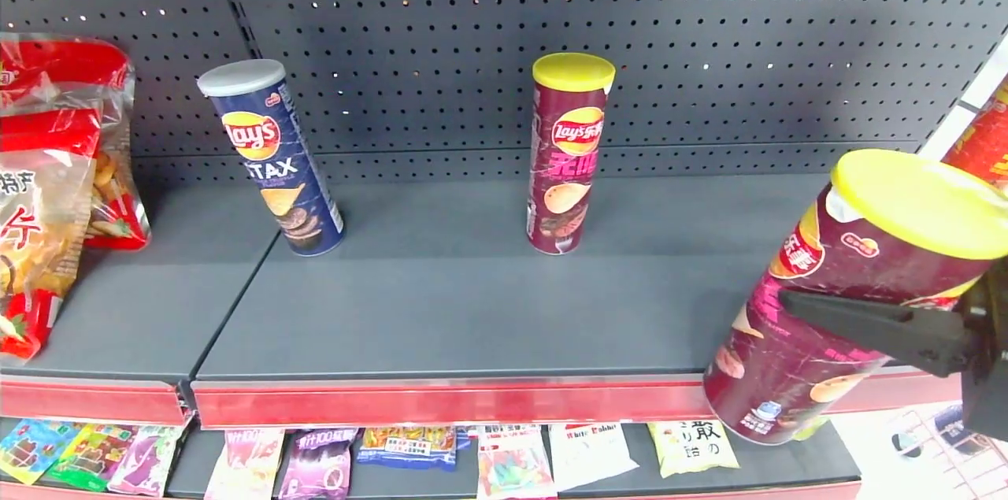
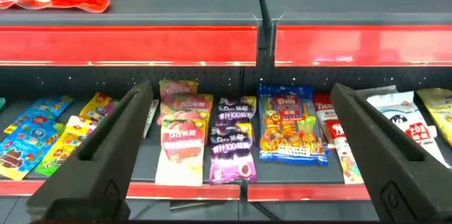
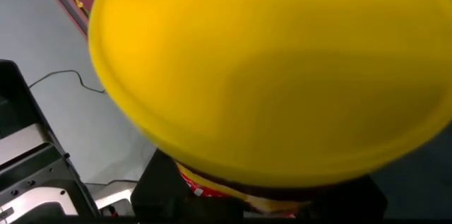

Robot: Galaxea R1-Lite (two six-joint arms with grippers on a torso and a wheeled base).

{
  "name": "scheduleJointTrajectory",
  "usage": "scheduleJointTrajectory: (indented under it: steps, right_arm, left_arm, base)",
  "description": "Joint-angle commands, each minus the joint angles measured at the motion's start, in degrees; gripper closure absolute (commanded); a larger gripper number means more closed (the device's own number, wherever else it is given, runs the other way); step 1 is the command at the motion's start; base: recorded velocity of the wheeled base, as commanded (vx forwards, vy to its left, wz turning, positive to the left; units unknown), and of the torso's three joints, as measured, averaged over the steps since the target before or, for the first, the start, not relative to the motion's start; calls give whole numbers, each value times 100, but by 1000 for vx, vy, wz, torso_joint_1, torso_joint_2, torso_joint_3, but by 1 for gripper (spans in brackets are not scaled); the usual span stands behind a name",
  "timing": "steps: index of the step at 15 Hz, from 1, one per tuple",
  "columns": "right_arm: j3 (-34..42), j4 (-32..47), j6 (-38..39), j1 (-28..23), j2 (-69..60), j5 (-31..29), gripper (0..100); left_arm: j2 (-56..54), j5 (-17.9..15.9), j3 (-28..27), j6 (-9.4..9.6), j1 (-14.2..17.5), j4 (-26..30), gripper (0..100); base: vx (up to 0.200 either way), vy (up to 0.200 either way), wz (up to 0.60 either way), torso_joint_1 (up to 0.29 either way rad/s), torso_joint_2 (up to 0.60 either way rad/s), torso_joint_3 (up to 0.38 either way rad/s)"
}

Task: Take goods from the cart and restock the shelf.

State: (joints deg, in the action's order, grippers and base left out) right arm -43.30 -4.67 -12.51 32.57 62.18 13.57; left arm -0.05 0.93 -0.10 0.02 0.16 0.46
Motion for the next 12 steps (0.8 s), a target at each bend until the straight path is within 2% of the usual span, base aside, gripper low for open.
scheduleJointTrajectory:
  steps: [1, 3, 4, 5, 6, 7, 8, 9, 10, 11, 12]
  right_arm:
    - [-3, -16, -6, 12, -48, 5, 100]
    - [6, -52, -6, 21, -101, 5, 100]
    - [-82, -52, 3, 30, -84, -3, 100]
    - [-196, -43, 3, 30, -40, -21, 100]
    - [-302, -43, 3, 30, 57, -118, 100]
    - [-346, -52, 3, 21, 92, -241, 100]
    - [-425, -52, 55, -5, 136, -355, 100]
    - [-451, -52, 117, -93, 162, -355, 100]
    - [-469, -52, 187, -164, 198, -355, 100]
    - [-460, -52, 214, -181, 294, -355, 100]
    - [-460, -52, 240, -181, 321, -355, 100]
  left_arm:
    - [75, -49, -8, 15, -16, 6, 0]
    - [84, -295, -8, 59, -25, -11, 0]
    - [304, -365, -667, -2, -86, -55, 0]
    - [1569, -400, -1950, -249, -271, -46, 0]
    - [2457, -444, -3031, -706, -429, -38, 0]
    - [2958, -585, -3515, -767, -614, -38, 0]
    - [3564, -1209, -3743, -512, -1044, -90, 0]
    - [4092, -1745, -3954, -161, -1334, -81, 0]
    - [4602, -2097, -4191, 6, -1484, -90, 0]
    - [5322, -2580, -4692, 103, -1747, -99, 0]
    - [5876, -2835, -5018, 103, -2011, -108, 0]
  base:
    - [0, 0, 0, 0, 0, 0]
    - [0, 0, 0, 0, 0, 0]
    - [0, 0, 0, 0, 0, 0]
    - [0, 0, 0, 0, 0, 0]
    - [0, 0, 0, 0, 0, 0]
    - [0, 0, 0, 0, 0, 0]
    - [0, 0, 0, 0, 0, 0]
    - [0, 0, 0, 0, 0, 0]
    - [0, 0, 0, 0, 0, 0]
    - [0, 0, 0, 0, 0, 0]
    - [0, 0, 0, 0, 0, 0]
